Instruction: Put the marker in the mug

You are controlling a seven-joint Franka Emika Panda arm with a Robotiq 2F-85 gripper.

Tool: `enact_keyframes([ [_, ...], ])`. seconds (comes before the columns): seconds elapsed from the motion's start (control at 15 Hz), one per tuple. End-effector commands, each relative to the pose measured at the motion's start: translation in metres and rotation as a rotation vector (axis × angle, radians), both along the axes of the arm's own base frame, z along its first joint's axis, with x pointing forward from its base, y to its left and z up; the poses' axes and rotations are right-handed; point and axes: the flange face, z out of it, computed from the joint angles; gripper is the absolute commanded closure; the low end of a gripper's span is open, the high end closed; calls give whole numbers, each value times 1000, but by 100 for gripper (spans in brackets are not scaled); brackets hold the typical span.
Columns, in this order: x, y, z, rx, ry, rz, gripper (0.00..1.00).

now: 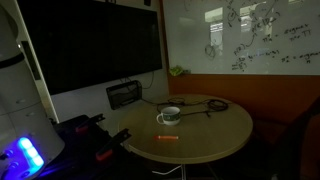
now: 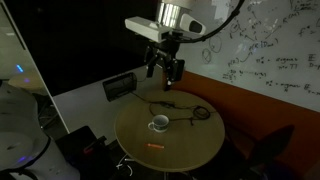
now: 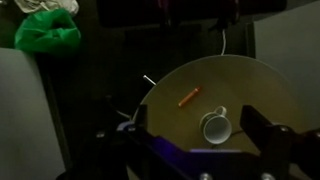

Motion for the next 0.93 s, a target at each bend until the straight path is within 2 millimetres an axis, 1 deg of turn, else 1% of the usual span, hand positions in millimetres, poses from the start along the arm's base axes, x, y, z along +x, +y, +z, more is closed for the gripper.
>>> enact_keyframes([
  [0.0, 16, 27, -39, -43, -33, -190, 0],
  [0.27, 43, 69, -124, -131, -83, -353, 0],
  [0.33, 48, 78, -150, -147, -86, -372, 0],
  [0.47, 54, 93, -192, -161, -90, -408, 0],
  [0.53, 56, 98, -210, -166, -96, -439, 0],
  [0.67, 59, 105, -243, -182, -70, -521, 0],
  [0.73, 55, 103, -233, -167, -65, -456, 0],
  [0.8, 56, 105, -245, -172, -54, -480, 0],
  [0.87, 58, 105, -251, -175, -49, -490, 0],
])
